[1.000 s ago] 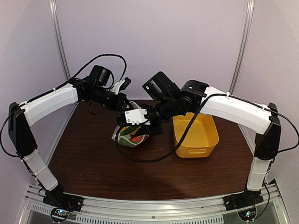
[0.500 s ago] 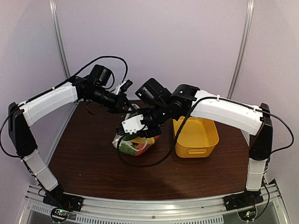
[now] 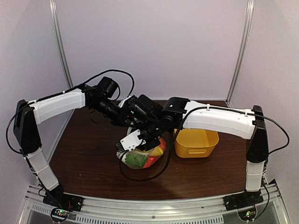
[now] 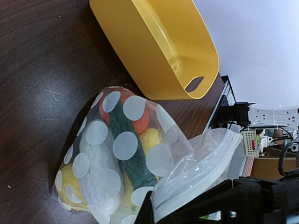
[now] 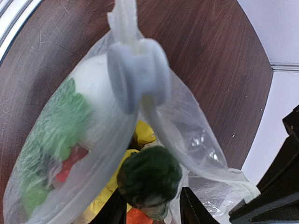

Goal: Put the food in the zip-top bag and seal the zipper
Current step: Adjust the fake vegetable in the zipper food storage bag.

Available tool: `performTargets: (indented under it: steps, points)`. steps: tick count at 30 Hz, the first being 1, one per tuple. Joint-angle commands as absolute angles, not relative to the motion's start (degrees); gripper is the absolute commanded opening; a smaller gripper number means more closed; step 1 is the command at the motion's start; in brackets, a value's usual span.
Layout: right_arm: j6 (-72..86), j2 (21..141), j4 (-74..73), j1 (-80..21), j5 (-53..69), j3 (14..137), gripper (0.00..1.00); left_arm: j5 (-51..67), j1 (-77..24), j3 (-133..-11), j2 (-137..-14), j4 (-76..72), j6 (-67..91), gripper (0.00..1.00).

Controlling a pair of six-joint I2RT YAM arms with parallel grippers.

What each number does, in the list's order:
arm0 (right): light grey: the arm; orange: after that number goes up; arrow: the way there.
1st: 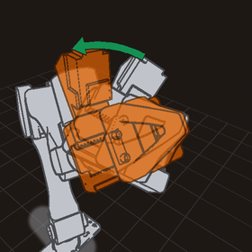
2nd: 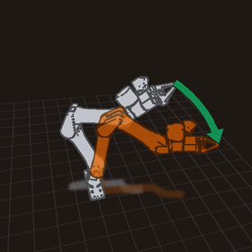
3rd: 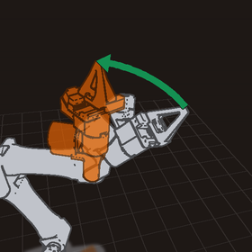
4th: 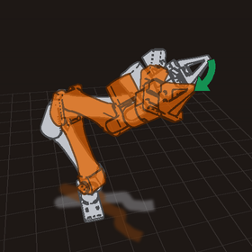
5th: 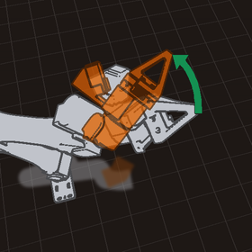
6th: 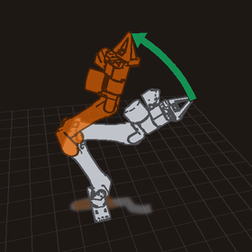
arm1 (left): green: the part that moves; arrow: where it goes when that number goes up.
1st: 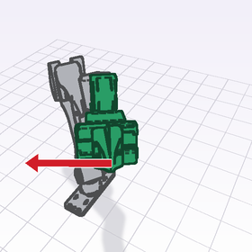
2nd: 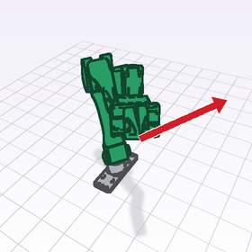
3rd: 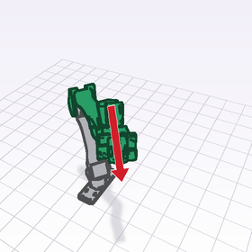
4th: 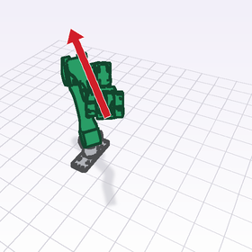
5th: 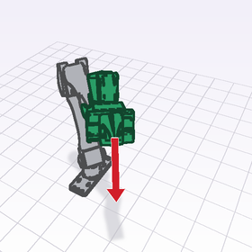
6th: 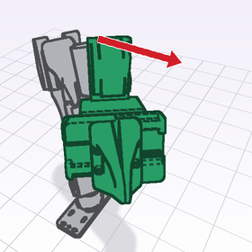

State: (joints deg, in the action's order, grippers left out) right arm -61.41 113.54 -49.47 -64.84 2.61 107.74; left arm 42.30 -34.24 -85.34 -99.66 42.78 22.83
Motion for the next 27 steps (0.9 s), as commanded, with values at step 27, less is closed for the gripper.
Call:
performTargets:
  steps: [27]
  points:
    - [-65.42,122.47,-58.08,-65.55,-11.55,112.25,0.18,47.91,-34.28,-90.84,-96.74,43.86,20.40,0.00]
